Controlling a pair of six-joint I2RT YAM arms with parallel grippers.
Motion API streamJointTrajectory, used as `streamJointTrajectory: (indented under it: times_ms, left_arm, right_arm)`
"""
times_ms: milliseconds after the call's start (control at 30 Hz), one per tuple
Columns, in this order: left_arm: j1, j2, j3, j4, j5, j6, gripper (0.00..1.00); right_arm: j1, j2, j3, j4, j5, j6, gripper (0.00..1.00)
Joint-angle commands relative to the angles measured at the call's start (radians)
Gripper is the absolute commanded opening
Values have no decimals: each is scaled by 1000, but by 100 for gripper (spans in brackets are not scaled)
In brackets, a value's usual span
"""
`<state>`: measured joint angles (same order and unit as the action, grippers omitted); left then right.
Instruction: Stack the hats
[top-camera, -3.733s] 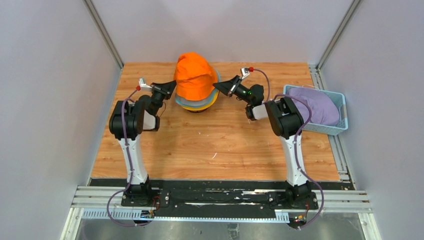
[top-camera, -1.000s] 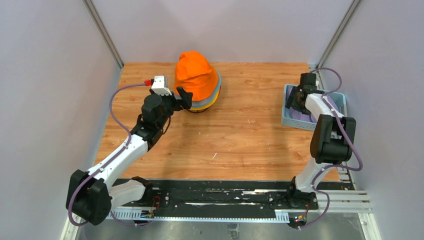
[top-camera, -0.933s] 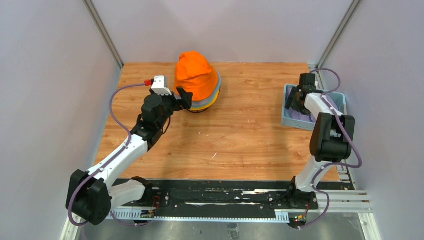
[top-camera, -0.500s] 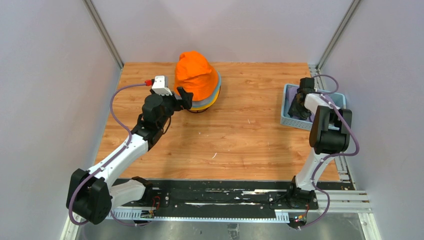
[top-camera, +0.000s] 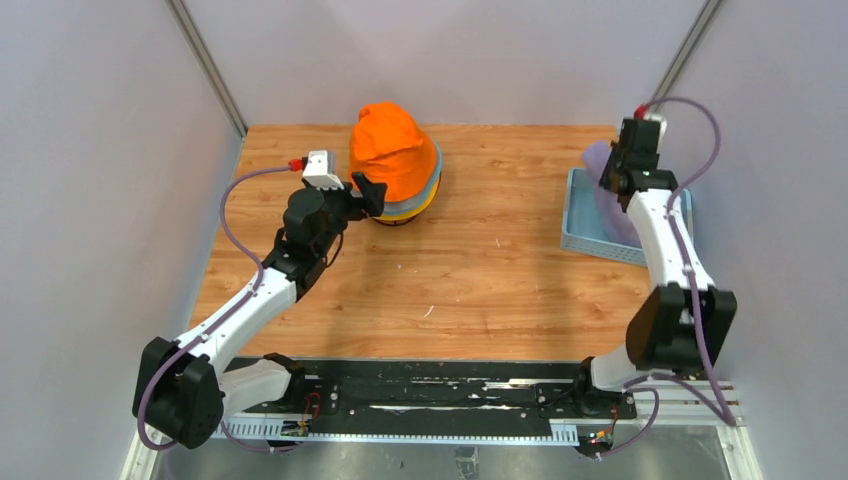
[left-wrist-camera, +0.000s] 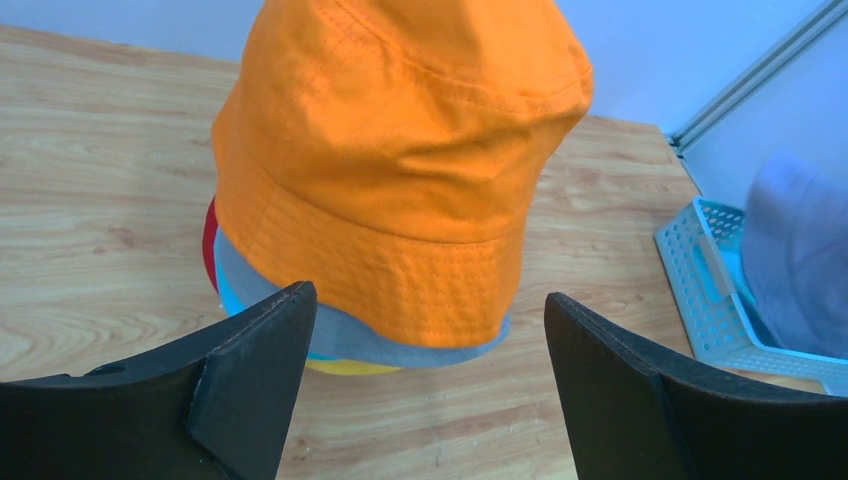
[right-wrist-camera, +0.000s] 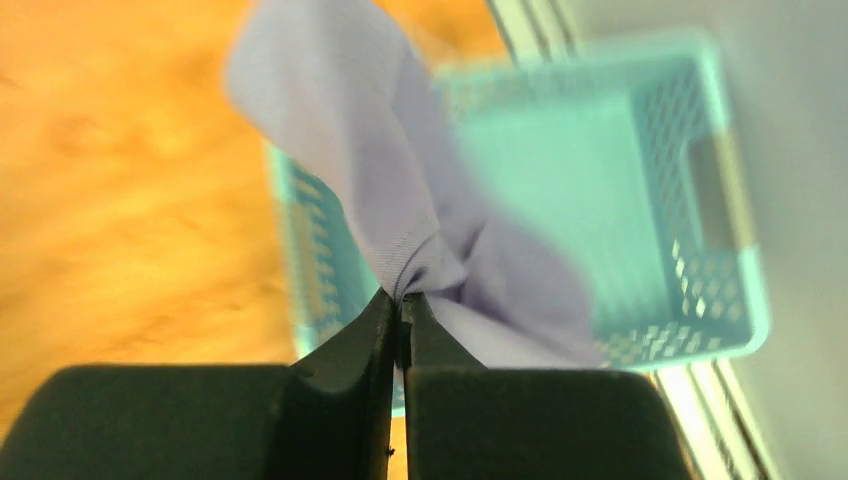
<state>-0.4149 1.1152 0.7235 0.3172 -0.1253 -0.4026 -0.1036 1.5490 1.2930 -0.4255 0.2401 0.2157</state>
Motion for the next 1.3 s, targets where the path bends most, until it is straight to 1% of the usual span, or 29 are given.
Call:
streamJointTrajectory:
  times_ms: [0, 100, 233, 333, 433, 533, 667, 933, 1067, 1267]
  left_arm:
    - [-9, 3, 18, 74, 48, -22, 87]
    - [-9, -5, 26, 99, 81, -39, 87]
    - [-11, -16, 62, 117, 149, -68, 87]
    - [-14, -31, 82, 124, 172, -87, 87]
    - [-15, -38, 90, 153, 206, -110, 87]
    - [-16, -24, 109, 199, 263, -145, 88]
    - [-30, 13, 129, 297, 342, -207, 89]
    - [-98, 122, 198, 435, 446, -256, 89]
    - [-119, 199, 234, 495, 495, -287, 89]
    - [-158, 295, 246, 549, 503, -308, 89]
  right_arm:
    - [62, -155, 193, 13, -15, -82, 1]
    - [63, -182, 333, -25, -198, -77, 0]
    - [71, -165, 486, -48, -450, -41, 1]
    - [96, -153, 542, -45, -558, -10, 1]
    - [131, -158, 544, -11, -636, 17, 0]
    - [191, -174, 522, 15, -663, 23, 1]
    - [263, -194, 485, 37, -666, 20, 1]
    - [372, -194, 458, 73, -656, 15, 1]
    - [410, -180, 473, 80, -654, 13, 1]
    - [435, -168, 488, 81, -646, 7, 1]
